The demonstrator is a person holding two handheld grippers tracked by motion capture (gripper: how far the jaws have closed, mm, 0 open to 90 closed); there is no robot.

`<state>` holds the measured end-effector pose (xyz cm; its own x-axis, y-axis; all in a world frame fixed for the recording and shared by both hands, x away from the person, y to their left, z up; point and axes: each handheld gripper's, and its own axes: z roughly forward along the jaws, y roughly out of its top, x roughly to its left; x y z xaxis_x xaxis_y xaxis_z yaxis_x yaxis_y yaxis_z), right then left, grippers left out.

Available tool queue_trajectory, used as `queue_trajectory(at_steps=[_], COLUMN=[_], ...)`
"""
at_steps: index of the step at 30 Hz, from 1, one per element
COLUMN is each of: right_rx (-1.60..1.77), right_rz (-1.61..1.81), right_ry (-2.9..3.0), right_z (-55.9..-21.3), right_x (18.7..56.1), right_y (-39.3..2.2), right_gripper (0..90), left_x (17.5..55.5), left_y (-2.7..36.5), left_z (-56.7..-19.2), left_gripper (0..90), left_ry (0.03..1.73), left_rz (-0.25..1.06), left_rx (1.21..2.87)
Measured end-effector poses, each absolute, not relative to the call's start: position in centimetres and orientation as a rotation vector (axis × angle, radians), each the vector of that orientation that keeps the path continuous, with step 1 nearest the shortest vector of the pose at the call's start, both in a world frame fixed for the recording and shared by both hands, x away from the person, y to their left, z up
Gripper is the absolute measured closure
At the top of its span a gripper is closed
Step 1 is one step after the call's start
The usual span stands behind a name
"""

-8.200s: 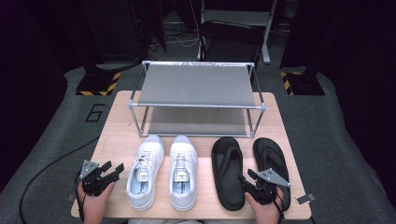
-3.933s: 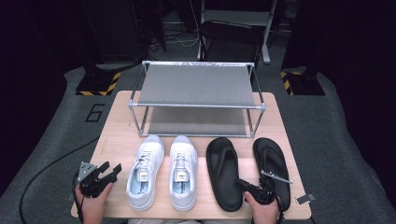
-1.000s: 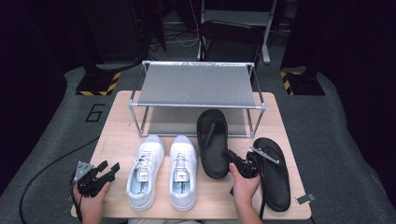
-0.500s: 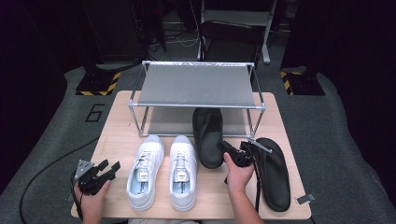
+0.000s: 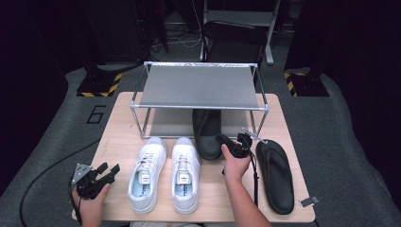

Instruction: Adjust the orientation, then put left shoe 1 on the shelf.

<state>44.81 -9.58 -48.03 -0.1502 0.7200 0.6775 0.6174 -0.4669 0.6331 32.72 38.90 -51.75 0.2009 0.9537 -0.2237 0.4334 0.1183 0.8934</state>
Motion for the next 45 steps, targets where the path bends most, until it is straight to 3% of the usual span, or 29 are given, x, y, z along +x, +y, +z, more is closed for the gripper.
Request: queue_trajectory(at_steps=[30, 45], right_rx=[2.074, 2.073], right_rz=[1.669, 1.600], right_ry=[1.497, 1.510], right_z=[-50.8, -51.9], right_x=[54.0, 55.9], right_y=[-7.2, -5.6], right_gripper=[67.4, 67.4], left_x=[31.9, 31.4], left_y=[39.9, 40.1], left_z=[-52.1, -52.2], left_gripper=[41.9, 41.9], left_ry=[1.433, 1.438], left_rz=[0.658, 0.667], left_rx=[1.461, 1.449])
